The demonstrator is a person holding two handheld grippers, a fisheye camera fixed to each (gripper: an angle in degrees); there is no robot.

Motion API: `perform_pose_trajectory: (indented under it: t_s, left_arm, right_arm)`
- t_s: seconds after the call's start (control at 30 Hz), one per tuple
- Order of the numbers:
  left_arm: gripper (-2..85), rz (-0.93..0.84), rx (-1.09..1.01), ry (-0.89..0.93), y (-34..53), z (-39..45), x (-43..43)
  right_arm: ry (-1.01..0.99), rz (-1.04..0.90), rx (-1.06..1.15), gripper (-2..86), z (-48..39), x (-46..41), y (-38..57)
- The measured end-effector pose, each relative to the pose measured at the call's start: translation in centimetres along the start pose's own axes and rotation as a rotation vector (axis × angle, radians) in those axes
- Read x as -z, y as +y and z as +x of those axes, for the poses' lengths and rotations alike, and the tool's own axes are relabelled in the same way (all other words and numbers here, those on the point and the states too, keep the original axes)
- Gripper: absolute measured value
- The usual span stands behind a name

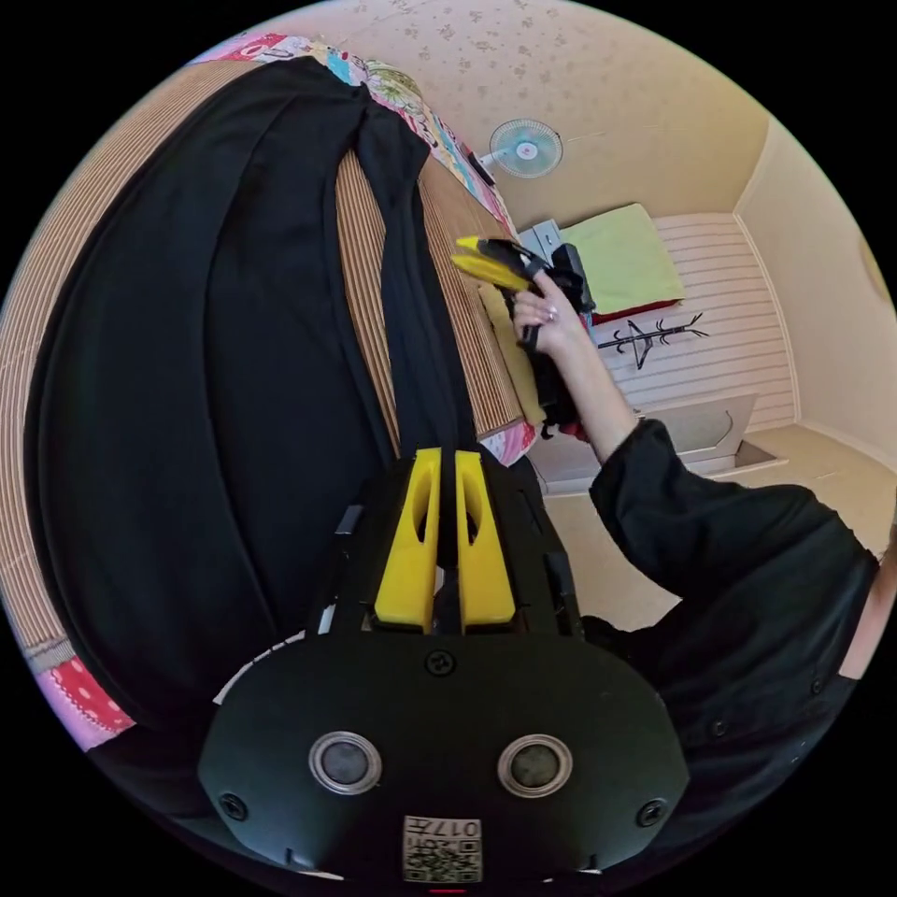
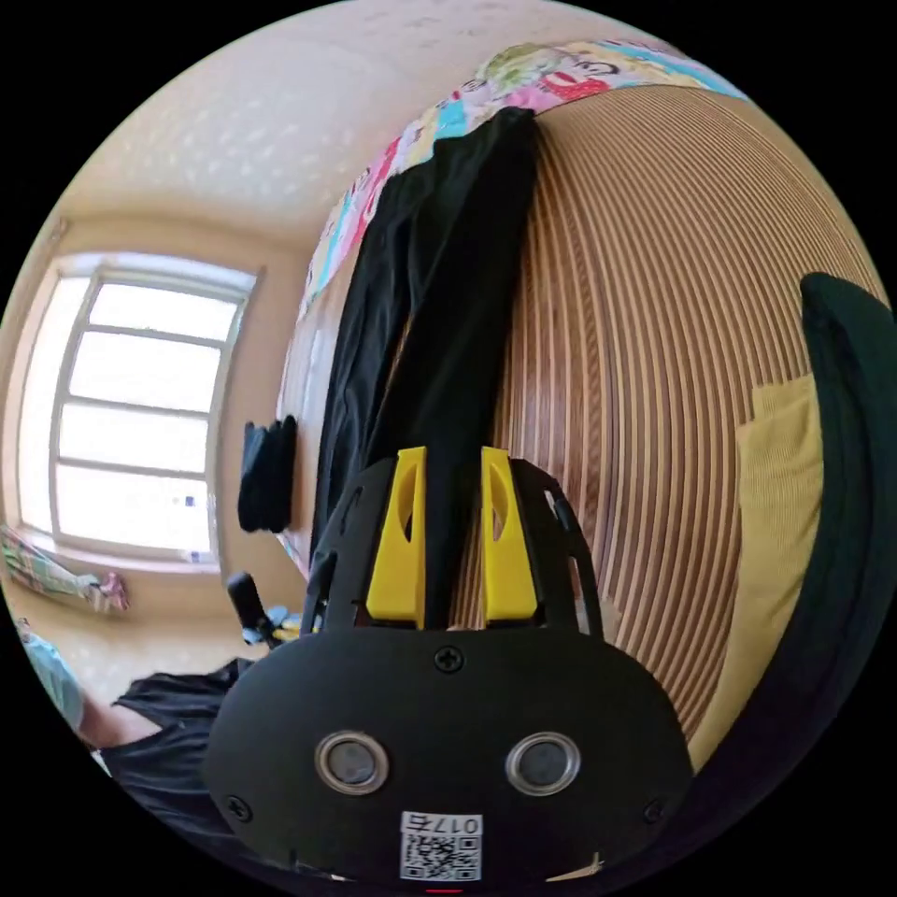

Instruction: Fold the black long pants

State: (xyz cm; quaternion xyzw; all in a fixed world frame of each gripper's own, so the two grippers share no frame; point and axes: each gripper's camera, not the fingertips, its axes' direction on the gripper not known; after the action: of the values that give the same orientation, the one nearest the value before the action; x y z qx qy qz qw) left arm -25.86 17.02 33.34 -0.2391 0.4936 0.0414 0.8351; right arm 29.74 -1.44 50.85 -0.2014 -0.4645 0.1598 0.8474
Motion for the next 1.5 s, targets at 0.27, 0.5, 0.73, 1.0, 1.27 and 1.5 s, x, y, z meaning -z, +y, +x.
perform_pose_trajectory:
  t_s: [0.27,0.5,0.73,1.0,1.27,1.5]
  left_arm:
    - [1.2,0.041,0.001,0.068,1.6,-1.1,-0.1]
    - [0.1,0.164,-0.046,0.427,4.2,-2.4,2.1]
    - [0.0,0.323,0.001,0.281,10.6,-3.0,10.9]
    - [0.2,0.283,0.243,-0.145,14.5,-6.7,13.0]
    - [0.5,0.232,0.239,-0.154,14.2,-7.1,11.4]
    - [0.6,0.216,0.095,0.002,15.2,-5.9,13.9]
  right_arm:
    - [0.198,0.222,-0.004,13.2,-3.3,-5.9,-14.9]
    - [0.927,0.32,0.35,3.2,-20.1,-14.9,-15.4]
    - [0.704,0.24,0.639,2.5,-36.4,-29.2,-13.3]
    - [0.339,-0.03,0.515,2.3,-31.7,-33.9,-9.1]
    - [0.406,-0.072,0.597,2.1,-23.2,-21.5,12.3]
    - [0.232,-0.168,0.517,1.7,-19.1,-14.1,23.9]
